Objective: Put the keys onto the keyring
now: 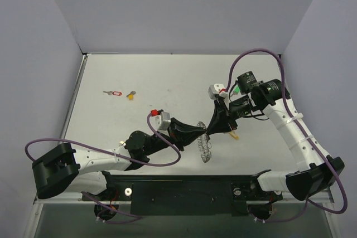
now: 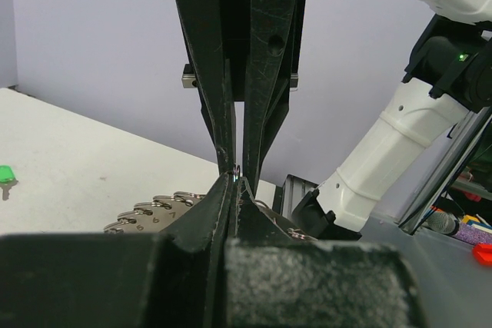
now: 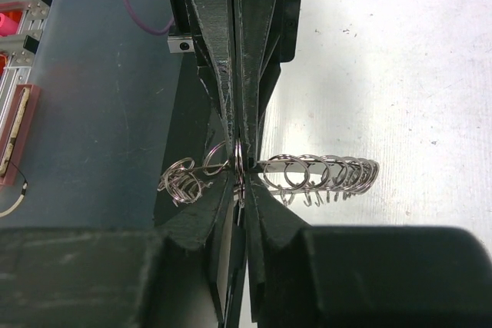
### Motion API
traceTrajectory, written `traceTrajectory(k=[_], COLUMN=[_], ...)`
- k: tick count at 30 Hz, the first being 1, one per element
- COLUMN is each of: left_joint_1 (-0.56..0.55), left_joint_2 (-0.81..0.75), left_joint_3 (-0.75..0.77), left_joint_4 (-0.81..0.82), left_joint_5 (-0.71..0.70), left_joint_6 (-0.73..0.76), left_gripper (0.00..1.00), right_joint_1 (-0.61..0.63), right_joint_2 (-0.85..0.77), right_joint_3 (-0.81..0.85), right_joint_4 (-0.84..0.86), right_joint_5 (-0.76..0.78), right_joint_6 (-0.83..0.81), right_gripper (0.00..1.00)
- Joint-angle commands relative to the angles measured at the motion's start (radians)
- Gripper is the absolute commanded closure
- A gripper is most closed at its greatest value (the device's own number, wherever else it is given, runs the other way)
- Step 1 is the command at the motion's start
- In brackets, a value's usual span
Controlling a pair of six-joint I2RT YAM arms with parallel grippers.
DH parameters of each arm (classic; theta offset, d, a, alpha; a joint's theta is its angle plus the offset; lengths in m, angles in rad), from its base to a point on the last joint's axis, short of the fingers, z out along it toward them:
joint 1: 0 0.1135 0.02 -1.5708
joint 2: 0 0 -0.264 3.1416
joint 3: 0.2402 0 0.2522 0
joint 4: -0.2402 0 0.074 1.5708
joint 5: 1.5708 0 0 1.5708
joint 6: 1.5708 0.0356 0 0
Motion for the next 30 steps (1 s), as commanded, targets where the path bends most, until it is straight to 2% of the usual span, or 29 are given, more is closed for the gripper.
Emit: traceTrajectory(k=[1,8,12,23,28,30], left_joint_1=[0.004,0.003,0.004,0.025,0.054,0.062], left_joint_2=[0.002,0.019,0.022,0.011,-0.021,-0.035], left_joint_3=[0.032,0.036,0.038,0.016,-0.001,0.004], left_joint_4=[0.102,0.107,0.112,0.110,0.067,0.040], left_joint_5=[0.008,0.017,0.022,0.019,0.061,0.078], left_joint_6=[-0.013,-0.024,-0.027,-0.073,-0.112,-0.119], left_gripper=[1.00,1.00,1.00,1.00,0.71,0.63], right_joint_1=[-0.005,0.000,0.000,0.003,0.020,0.036], right_joint_2=[0.011,0.013,0.016,-0.004,-0.009,-0.010], right_joint_3=[0.023,0.019,0.021,0.026,0.023,0.021], right_joint_4=[-0.035,-0.032,-0.033,-0.033,-0.021,-0.013], right_joint_5=[-0.053,-0.055,-0.055,0.026,0.079,0.100], right_joint_6=[-0.024,-0.024,-0.022,0.001,0.023,0.036], right_gripper=[0.94,0.91,1.00,1.00,1.00,1.00])
